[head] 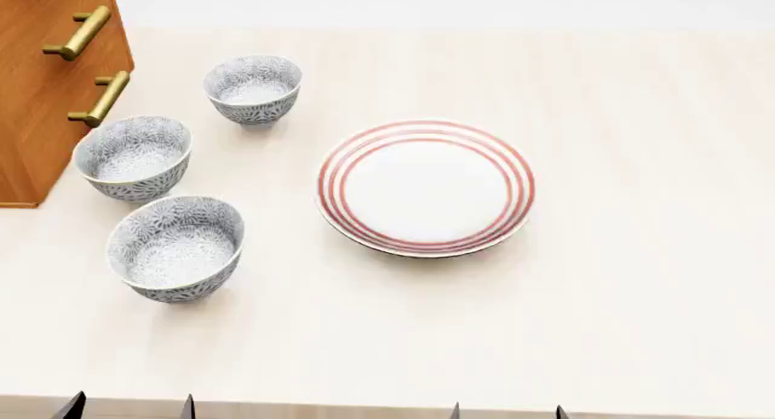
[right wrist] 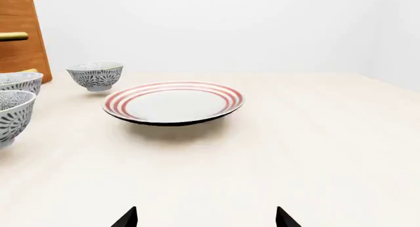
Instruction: Pick up the bowl and put it in the front on the plate.
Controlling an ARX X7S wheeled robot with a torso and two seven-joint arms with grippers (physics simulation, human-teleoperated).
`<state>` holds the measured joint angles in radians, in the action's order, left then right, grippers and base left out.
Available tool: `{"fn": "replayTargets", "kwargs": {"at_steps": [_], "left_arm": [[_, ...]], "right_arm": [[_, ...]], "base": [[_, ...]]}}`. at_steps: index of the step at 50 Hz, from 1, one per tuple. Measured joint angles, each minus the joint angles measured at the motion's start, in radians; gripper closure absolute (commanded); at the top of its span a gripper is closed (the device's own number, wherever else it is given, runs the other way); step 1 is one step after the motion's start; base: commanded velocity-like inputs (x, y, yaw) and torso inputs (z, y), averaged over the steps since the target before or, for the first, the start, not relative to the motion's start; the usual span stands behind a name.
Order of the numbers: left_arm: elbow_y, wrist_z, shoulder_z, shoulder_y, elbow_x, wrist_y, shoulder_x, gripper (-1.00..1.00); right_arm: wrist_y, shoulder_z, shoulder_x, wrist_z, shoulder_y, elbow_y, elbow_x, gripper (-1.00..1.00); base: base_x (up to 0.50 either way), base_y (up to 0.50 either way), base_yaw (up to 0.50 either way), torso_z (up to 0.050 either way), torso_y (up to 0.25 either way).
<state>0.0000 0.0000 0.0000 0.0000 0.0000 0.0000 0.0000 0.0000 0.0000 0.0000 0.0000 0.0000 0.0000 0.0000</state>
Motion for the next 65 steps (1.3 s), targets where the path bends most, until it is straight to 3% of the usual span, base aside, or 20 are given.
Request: {"fn": "replayTargets", "kwargs": {"at_steps": [31,46,65], "left_arm": [[0.014,-0.075,0.078,0.011,-0.058,0.03,-0.066,-1.0],[0.09,-0.219,0.077,0.059,0.077,0.41,-0.085,-1.0],[0.112,-0.292,0.098,0.076,0.123,0.549,-0.11,-1.0]], "right_arm": [[-0.006,-0.079,0.064,0.081,0.001,0.002,0.063,-1.0],[-0.371,-0.075,0.067,0.098,-0.051,-0.053,0.106,-1.0],[-0.521,-0.105,0.09,0.121,-0.068,-0.068,0.117,-1.0]], "base": [[0.0,0.0,0.0,0.0,0.0],[0.0,0.0,0.0,0.0,0.0],[0.45,0.0,0.0,0.0,0.0]]}}
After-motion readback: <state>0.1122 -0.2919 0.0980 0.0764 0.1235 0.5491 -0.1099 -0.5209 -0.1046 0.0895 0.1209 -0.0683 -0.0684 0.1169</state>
